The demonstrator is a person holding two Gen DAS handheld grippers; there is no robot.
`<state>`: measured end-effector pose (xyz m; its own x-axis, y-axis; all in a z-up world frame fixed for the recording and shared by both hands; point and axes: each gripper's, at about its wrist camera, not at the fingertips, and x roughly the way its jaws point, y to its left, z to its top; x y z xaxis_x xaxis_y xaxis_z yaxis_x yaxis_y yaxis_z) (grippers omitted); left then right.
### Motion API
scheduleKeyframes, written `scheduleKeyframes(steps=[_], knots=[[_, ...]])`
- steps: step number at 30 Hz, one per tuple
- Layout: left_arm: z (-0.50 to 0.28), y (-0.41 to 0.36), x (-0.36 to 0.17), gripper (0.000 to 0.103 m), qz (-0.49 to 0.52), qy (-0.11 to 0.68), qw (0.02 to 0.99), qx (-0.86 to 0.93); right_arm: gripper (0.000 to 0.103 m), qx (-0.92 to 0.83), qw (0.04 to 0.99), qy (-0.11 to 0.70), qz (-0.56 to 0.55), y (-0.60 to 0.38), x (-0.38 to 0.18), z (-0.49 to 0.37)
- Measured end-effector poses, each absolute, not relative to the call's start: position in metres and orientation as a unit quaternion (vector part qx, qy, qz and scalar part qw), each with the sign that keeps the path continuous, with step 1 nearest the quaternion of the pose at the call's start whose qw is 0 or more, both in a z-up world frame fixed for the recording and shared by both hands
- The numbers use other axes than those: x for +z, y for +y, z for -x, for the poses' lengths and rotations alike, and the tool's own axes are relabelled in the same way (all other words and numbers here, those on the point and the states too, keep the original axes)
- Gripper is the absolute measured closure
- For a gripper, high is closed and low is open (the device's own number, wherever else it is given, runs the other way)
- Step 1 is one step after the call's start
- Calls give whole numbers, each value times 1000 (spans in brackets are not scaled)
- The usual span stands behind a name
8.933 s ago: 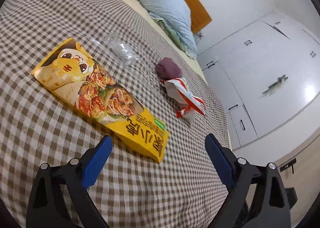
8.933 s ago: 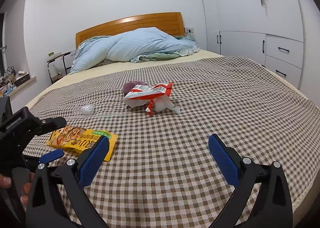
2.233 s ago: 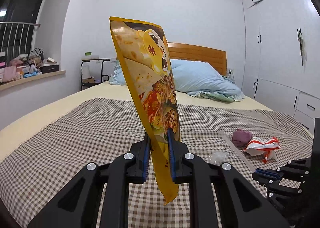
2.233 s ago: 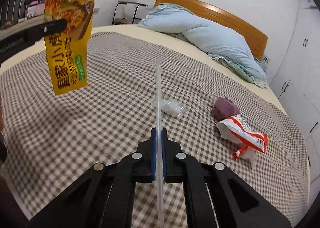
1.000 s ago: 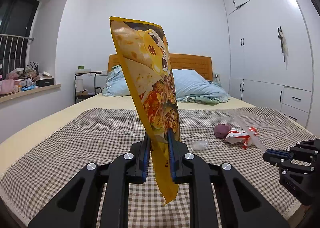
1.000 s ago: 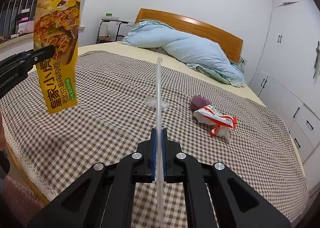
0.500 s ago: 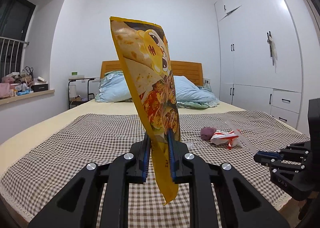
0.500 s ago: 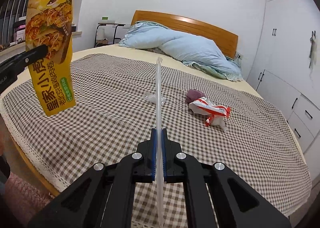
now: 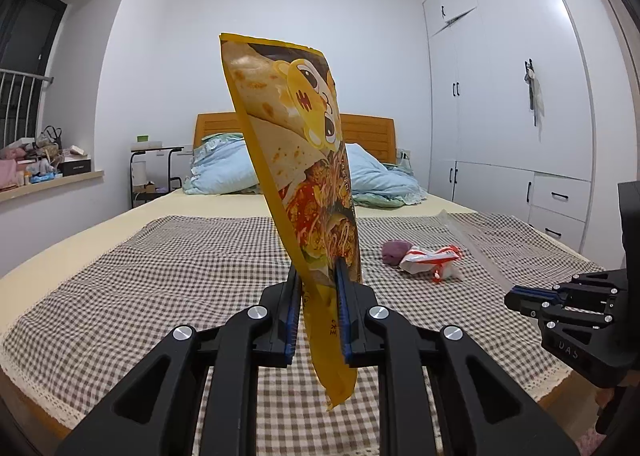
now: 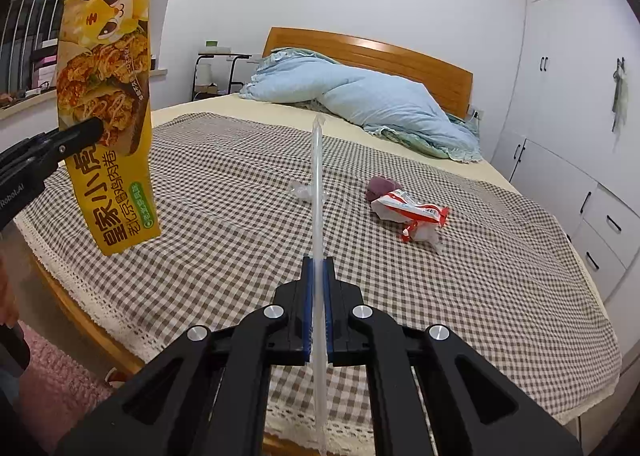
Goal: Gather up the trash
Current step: 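Carry the yellow wrapper with the left tool while the right tool carries the straw to the wastebasket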
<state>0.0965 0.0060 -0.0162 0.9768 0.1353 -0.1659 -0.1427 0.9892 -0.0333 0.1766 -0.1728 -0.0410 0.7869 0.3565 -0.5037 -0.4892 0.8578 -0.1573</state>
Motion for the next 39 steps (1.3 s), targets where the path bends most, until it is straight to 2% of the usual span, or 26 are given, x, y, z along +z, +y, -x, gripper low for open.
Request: scheduleKeyframes(steps=[39], knots=[[-20, -63, -8, 90, -47, 97, 993, 45, 98, 251, 937, 204, 127, -243, -33, -87]])
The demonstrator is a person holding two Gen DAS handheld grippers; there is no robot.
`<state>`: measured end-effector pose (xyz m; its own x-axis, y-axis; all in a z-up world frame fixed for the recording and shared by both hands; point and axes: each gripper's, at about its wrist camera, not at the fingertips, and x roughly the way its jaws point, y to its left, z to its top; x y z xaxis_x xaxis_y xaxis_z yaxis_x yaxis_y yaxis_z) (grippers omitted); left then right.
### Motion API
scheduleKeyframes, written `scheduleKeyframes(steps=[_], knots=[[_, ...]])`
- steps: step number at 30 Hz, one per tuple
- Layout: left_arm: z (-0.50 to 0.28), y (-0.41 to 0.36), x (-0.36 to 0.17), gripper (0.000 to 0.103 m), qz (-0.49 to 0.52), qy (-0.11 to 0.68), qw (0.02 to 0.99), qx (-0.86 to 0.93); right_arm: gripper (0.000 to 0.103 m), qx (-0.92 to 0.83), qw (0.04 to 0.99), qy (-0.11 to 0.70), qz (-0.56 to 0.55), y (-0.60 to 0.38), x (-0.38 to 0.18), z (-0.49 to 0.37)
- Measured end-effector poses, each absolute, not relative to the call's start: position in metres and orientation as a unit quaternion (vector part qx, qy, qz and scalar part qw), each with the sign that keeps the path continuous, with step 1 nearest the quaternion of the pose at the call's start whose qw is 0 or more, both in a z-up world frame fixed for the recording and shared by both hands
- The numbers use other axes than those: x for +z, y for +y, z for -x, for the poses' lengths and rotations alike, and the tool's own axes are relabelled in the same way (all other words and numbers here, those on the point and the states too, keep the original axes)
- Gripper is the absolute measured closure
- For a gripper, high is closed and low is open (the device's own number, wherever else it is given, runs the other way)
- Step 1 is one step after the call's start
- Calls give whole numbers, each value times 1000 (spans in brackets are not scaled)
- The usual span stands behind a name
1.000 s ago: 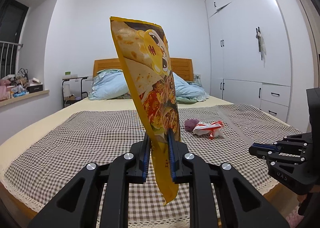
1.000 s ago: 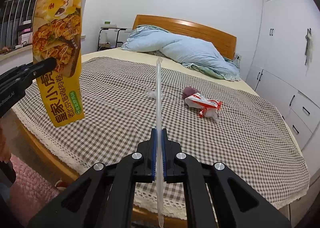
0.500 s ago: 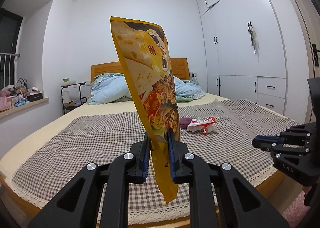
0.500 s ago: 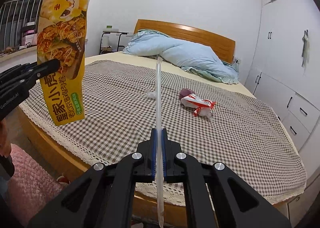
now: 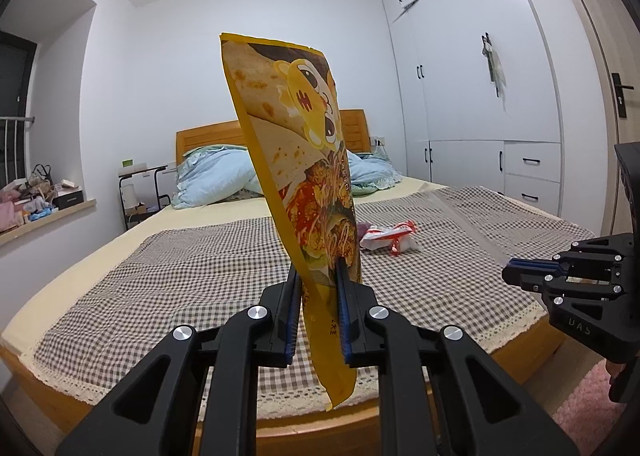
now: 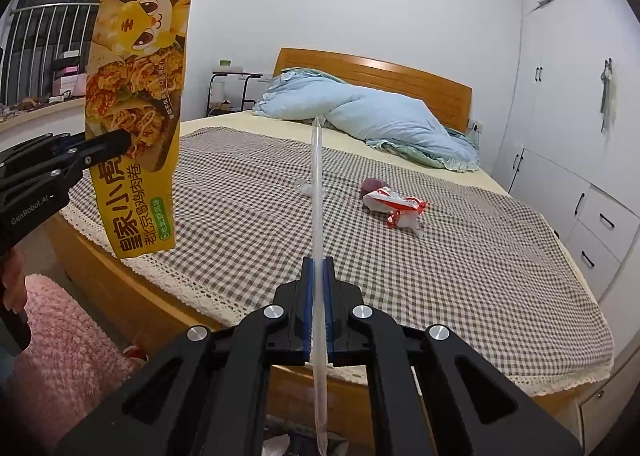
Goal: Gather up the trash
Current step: 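Carry the yellow wrapper with the left tool while the right tool carries the straw to the wastebasket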
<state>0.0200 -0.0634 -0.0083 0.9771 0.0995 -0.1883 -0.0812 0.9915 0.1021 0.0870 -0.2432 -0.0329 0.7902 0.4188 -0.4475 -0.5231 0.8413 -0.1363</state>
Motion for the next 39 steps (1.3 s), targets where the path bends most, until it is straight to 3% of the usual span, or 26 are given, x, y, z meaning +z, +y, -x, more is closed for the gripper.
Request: scheduleKeyframes(steps=[39], knots=[[31, -89, -65, 90, -76, 174, 982, 3, 98, 273, 924, 245, 108, -257, -70, -22]])
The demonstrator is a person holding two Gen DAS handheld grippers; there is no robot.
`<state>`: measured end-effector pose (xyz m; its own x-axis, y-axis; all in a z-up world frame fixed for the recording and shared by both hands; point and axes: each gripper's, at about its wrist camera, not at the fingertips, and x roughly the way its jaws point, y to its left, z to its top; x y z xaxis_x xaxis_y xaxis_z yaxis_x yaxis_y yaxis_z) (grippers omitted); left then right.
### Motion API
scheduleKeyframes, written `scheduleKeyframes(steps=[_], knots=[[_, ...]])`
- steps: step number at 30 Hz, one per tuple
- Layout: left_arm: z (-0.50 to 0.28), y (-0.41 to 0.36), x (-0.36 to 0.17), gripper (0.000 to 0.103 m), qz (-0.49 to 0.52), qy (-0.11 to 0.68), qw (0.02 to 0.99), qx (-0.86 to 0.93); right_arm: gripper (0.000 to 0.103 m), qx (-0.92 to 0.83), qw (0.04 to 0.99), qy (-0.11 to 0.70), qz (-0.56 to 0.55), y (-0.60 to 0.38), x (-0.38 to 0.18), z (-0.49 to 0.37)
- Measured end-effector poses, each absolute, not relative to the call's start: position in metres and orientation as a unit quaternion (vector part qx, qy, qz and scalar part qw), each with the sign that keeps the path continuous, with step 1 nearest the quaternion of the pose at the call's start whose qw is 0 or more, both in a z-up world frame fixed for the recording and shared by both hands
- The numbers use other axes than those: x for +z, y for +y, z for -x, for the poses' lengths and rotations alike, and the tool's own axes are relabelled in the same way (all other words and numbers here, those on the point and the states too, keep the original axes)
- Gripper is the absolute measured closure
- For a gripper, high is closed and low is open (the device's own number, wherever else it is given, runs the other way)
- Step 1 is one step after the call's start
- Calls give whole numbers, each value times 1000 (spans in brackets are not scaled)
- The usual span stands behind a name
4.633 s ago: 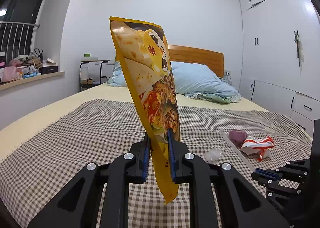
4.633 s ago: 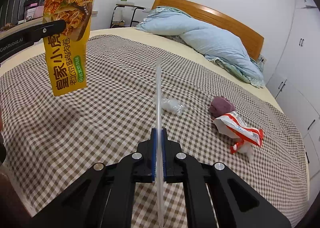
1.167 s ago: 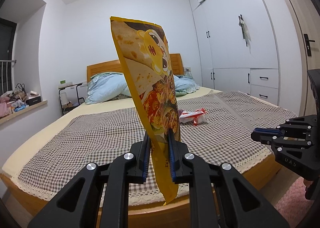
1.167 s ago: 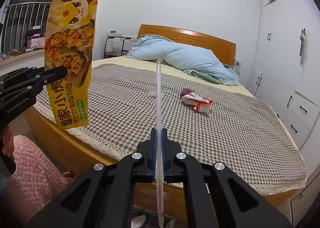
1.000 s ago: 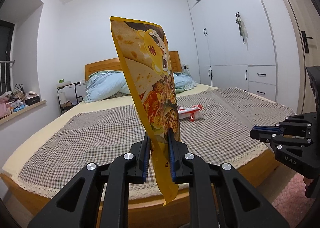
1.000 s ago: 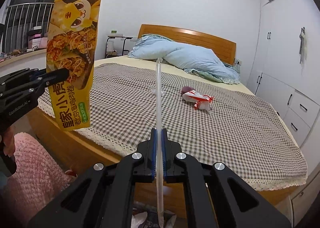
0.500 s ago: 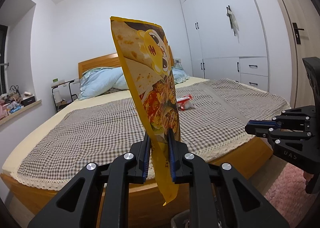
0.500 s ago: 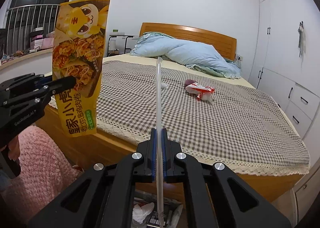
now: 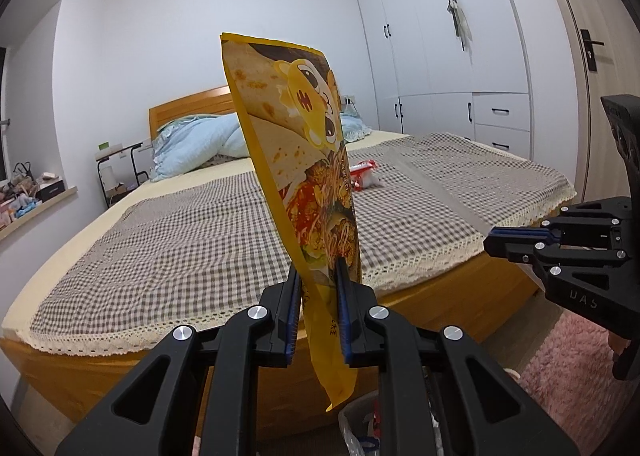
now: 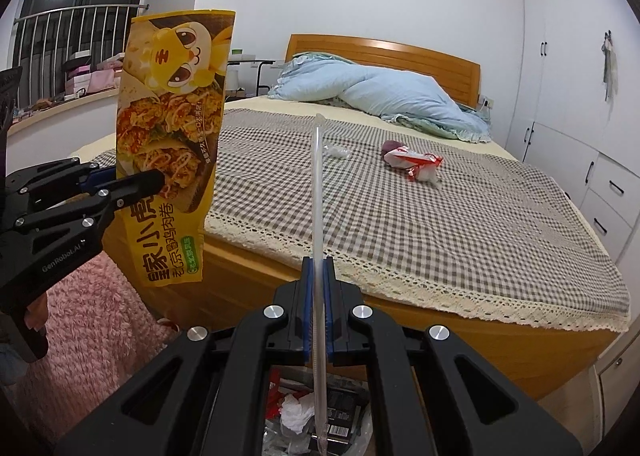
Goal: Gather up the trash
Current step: 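Carry the yellow wrapper with the left tool while the right tool carries the straw to the wastebasket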
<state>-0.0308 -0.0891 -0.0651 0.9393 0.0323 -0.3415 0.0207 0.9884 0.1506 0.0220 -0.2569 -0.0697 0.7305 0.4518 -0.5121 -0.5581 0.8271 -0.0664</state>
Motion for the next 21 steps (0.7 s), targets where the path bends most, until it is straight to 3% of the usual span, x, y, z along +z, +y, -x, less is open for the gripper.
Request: scheduleKeyframes(steps=[21], knots=[[29, -89, -102, 90, -85, 232, 969, -11, 98, 279, 904, 301, 118, -258, -112, -16]])
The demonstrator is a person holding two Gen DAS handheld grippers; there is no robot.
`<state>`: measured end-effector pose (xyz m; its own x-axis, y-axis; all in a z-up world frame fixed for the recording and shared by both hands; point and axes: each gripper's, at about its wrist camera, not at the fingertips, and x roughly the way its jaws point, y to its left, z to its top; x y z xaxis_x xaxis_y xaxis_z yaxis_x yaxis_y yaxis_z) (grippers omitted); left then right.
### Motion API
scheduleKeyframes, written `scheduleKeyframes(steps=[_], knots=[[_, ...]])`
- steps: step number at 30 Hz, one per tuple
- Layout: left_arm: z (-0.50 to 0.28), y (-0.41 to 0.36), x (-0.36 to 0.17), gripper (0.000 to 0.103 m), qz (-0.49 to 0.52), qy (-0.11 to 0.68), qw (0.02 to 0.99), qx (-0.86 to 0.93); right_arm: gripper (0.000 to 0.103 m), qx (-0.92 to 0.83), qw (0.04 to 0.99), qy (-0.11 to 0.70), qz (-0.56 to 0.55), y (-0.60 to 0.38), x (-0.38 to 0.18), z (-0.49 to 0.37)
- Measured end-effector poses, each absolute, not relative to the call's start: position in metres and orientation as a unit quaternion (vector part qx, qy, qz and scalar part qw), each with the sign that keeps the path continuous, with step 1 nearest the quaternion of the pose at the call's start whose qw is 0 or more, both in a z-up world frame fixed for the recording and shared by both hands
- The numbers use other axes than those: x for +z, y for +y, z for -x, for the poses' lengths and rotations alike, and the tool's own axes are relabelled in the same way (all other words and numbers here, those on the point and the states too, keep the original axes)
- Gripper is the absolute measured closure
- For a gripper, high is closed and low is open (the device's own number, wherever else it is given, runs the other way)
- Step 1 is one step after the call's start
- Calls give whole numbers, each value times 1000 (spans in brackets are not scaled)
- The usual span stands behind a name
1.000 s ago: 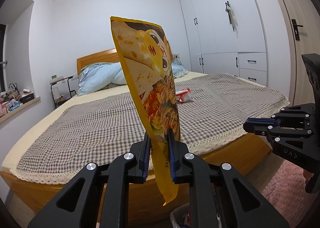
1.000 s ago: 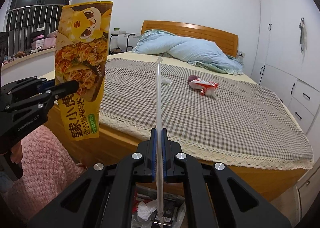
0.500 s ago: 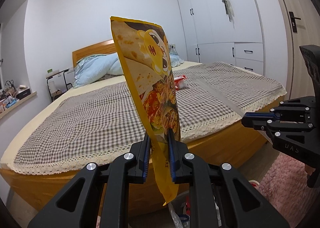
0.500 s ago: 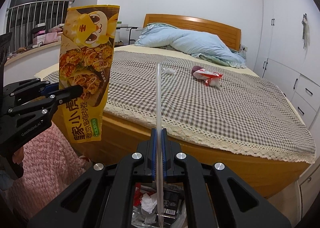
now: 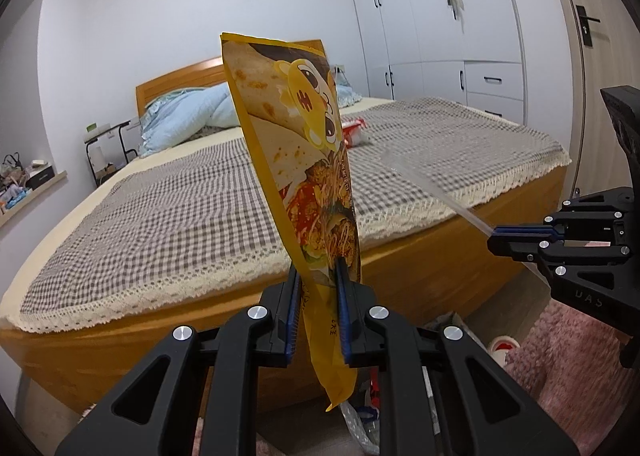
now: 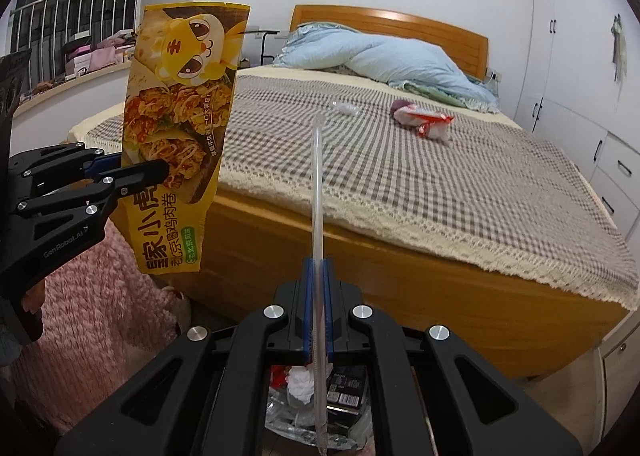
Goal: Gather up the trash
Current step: 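Carry the yellow wrapper with the left tool while the right tool carries the straw to the wastebasket, then lower both tools into the wastebasket and open the left tool to drop the wrapper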
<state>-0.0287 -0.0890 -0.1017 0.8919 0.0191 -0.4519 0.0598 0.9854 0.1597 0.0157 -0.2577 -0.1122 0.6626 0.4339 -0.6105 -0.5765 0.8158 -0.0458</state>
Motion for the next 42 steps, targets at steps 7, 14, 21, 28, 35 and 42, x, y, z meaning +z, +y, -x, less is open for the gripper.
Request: scheduleKeyframes(steps=[7, 14, 21, 28, 35, 42], knots=[[26, -90, -125, 89, -88, 263, 961, -15, 98, 282, 895, 324, 122, -256, -133, -16], [21, -94, -145, 89, -94, 289, 953, -20, 98, 280, 886, 345, 129, -256, -153, -22], [16, -99, -164, 90, -103, 308, 945, -28, 98, 281, 875, 369, 140, -255, -174, -25], [8, -101, -183, 89, -111, 329, 937, -37, 98, 279, 865, 389, 148, -255, -191, -28], [5, -100, -201, 89, -117, 347, 929, -47, 98, 273, 858, 405, 160, -254, -203, -34], [2, -96, -215, 89, -118, 366, 922, -50, 98, 282, 844, 422, 174, -249, -213, -39]])
